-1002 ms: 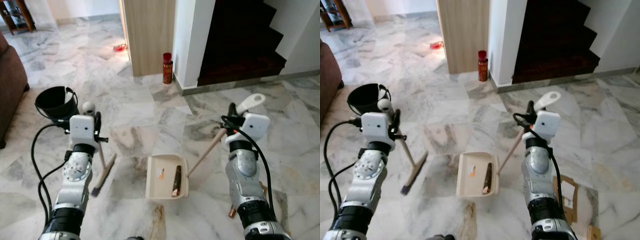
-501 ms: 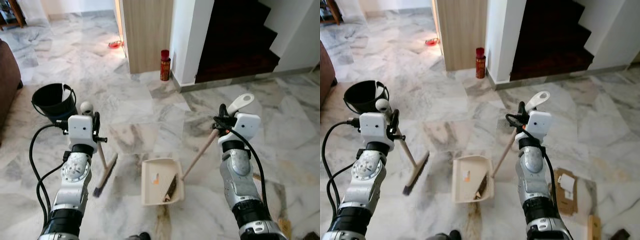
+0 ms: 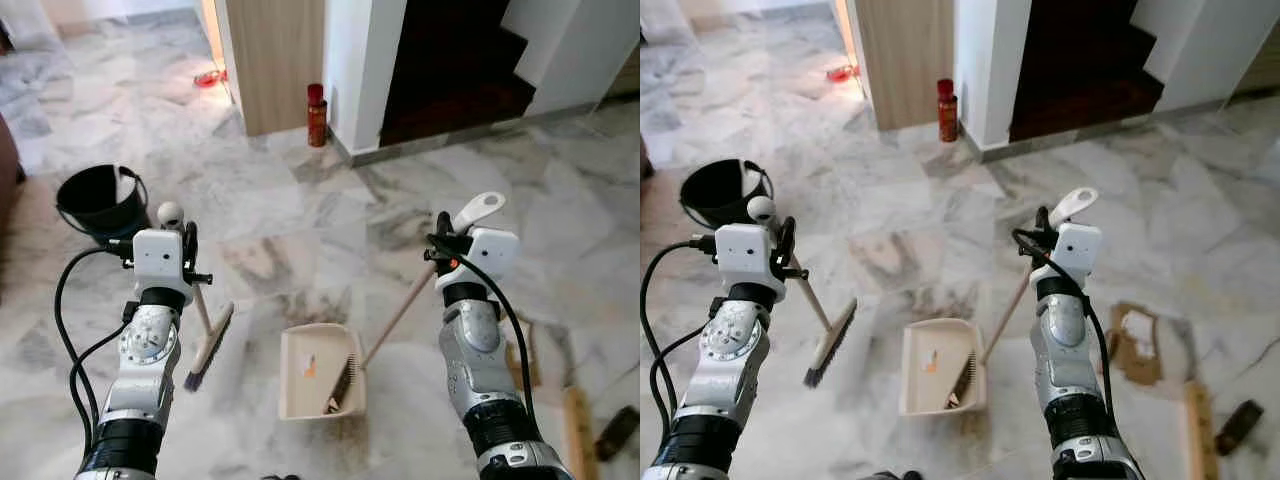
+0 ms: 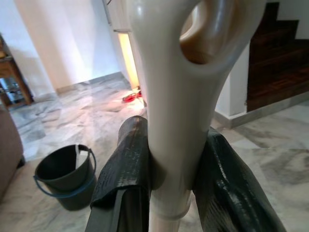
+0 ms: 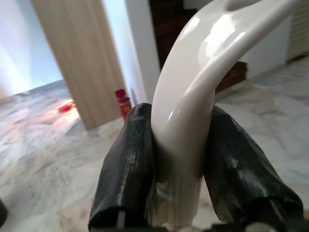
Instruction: Sweep floor
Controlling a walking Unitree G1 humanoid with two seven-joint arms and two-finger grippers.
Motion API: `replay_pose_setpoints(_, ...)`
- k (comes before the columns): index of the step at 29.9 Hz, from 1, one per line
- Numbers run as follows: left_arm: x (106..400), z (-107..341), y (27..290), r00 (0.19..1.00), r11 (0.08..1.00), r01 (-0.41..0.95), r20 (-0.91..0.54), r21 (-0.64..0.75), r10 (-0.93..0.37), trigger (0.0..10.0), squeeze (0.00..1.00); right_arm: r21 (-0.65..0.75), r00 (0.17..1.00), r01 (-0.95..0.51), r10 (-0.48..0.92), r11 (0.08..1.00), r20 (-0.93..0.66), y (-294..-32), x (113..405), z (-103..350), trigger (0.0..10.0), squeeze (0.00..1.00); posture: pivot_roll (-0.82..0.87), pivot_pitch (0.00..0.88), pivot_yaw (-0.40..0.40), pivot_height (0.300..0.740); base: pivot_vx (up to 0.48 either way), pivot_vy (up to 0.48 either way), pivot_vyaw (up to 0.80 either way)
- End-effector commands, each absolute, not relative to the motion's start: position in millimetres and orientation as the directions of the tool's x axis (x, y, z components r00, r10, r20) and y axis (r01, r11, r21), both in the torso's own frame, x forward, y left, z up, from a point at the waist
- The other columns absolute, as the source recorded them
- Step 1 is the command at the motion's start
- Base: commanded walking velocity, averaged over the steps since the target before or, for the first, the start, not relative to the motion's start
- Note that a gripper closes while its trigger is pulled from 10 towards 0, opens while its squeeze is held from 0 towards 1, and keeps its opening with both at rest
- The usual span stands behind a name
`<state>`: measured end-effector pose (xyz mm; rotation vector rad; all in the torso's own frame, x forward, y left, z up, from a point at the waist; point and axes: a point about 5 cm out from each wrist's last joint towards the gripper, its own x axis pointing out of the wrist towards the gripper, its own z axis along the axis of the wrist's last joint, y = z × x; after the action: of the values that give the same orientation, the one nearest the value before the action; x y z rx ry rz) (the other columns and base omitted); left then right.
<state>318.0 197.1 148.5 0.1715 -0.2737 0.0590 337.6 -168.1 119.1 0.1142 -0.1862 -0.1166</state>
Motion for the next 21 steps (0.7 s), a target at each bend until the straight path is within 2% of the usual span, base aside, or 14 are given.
replay_pose_setpoints(1, 317.6, 162.8, 198.1, 0.944, 0.983, -0.09, 0.329, 0.162, 0.032, 10.0, 0.0, 0.118, 0.964, 0.096, -0.122, 0.988, 0.237, -168.2, 341.8, 134.8, 10.0, 0.0, 0.08, 0.126, -0.002, 0.74, 0.0, 0.386, 0.0)
replay_pose_setpoints(10, 316.4, 162.3, 199.9, 0.944, 0.981, -0.099, 0.327, 0.167, 0.04, 10.0, 0.0, 0.118, 0.966, 0.084, -0.11, 0.989, 0.235, -166.1, 340.9, 133.6, 10.0, 0.0, 0.09, 0.131, -0.003, 0.74, 0.0, 0.377, 0.0)
replay_pose_setpoints(17, 317.6, 154.5, 198.7, 0.962, 0.981, -0.079, 0.273, 0.179, 0.028, 10.0, 0.0, 0.113, 0.967, 0.066, -0.092, 0.991, 0.238, -162.5, 342.2, 134.5, 10.0, 0.0, 0.09, 0.128, -0.003, 0.74, 0.0, 0.0, 0.0)
replay_pose_setpoints(21, 318.8, 149.7, 198.2, 0.966, 0.985, -0.102, 0.249, 0.136, 0.066, 10.0, 0.0, 0.101, 0.971, 0.062, -0.084, 0.993, 0.226, -162.2, 342.9, 133.5, 10.0, 0.0, 0.08, 0.126, -0.001, 0.74, 0.0, 0.0, 0.0)
